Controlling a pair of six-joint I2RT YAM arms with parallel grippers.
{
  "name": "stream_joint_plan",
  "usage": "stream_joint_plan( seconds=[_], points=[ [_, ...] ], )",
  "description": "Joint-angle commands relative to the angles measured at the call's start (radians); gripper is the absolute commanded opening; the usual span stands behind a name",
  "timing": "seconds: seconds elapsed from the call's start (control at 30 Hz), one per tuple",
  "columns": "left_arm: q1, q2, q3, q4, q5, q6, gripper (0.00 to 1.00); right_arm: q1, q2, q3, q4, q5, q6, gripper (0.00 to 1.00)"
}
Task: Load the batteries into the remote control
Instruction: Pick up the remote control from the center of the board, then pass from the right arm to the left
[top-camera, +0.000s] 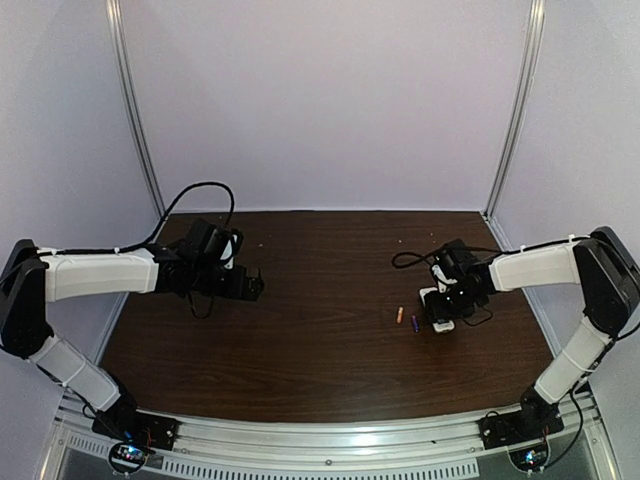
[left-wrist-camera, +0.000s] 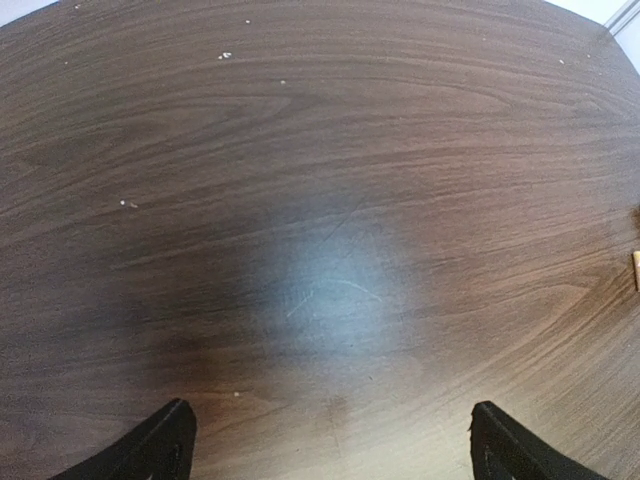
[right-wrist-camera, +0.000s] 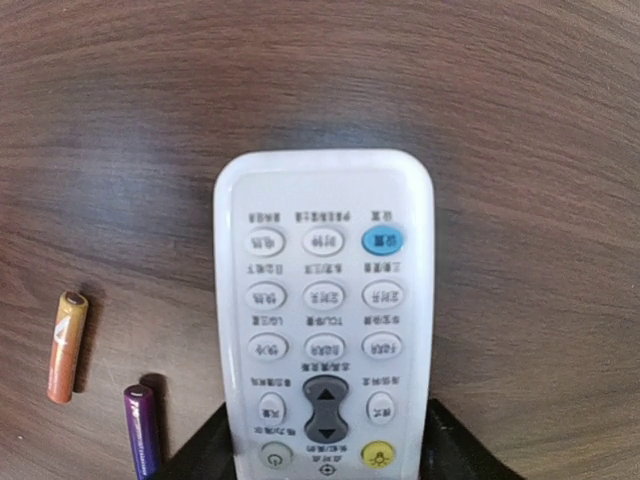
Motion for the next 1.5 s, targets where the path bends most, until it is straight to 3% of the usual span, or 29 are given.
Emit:
stream_joint_plan(
  seconds=[0.0, 0.27, 0.53, 0.67, 0.9, 1.07, 1.47],
  points=[
    [0.005, -0.017, 0.014, 0.048, 0.013, 0.026, 0.97, -0.009, -0.010, 0.033, -0.038, 0.021, -0.011, 0.51],
    [-0.006, -0.215, -0.036, 0.180, 0.093, 0.207, 0.97, -0.013, -0.141, 0.172, -0.148, -0.161, -0.059, 0.38],
    [-0.046, -0.500, -0.223, 0.441, 0.193, 0.412, 0.96, 0.011, -0.203, 0.334, -0.239, -0.521, -0.081, 0.38],
    [-0.128, -0.561, -0.271, 0.476, 0.157, 0.538, 0.94, 0.061, -0.200, 0.372, -0.270, -0.595, -0.081, 0.37],
    [-0.341, -0.467, -0.216, 0.378, 0.064, 0.884, 0.92, 0.110, -0.166, 0.410, -0.338, -0.670, -0.120, 0.37],
    [-0.523, -0.307, -0.147, 0.339, -0.142, 1.178, 0.87, 0.139, -0.138, 0.412, -0.363, -0.733, -0.138, 0.37],
    [-0.597, -0.112, 0.016, 0.286, -0.095, 1.307, 0.76, 0.285, -0.068, 0.408, -0.377, -0.785, -0.120, 0.34]
  ],
)
